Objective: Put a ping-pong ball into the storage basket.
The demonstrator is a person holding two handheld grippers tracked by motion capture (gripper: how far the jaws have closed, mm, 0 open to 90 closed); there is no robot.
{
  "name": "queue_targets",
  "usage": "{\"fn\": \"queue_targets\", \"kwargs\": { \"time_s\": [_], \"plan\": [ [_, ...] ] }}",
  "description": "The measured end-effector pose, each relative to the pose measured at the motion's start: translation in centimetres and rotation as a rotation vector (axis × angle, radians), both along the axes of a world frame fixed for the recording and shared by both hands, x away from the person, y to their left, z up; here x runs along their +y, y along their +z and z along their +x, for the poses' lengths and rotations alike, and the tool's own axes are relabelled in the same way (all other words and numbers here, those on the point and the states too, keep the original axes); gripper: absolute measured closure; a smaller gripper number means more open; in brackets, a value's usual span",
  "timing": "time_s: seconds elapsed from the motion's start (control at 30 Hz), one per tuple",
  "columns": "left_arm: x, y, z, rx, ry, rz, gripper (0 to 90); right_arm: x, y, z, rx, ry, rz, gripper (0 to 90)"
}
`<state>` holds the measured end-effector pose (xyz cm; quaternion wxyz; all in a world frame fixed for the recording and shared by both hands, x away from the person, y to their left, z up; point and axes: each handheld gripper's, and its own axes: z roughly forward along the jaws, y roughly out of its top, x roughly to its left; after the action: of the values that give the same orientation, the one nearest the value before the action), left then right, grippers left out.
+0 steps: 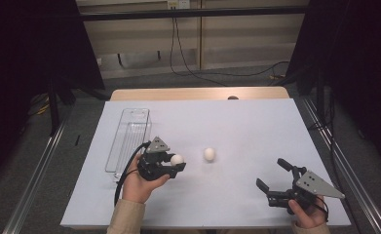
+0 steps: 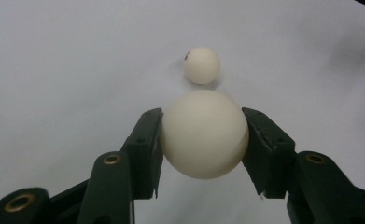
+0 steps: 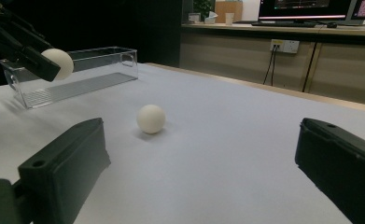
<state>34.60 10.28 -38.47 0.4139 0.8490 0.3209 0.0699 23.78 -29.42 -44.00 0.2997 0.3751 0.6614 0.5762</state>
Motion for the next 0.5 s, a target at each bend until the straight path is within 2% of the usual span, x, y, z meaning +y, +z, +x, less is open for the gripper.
{"fn": "queue_targets", "kwargs": {
  "time_s": [0.5],
  "plan": [
    [0.61, 0.59, 0.32, 0.000, 0.014, -0.007, 51.0, 0.02, 0.00, 0.00, -0.002, 0.002, -0.001, 1.5]
  ]
}}
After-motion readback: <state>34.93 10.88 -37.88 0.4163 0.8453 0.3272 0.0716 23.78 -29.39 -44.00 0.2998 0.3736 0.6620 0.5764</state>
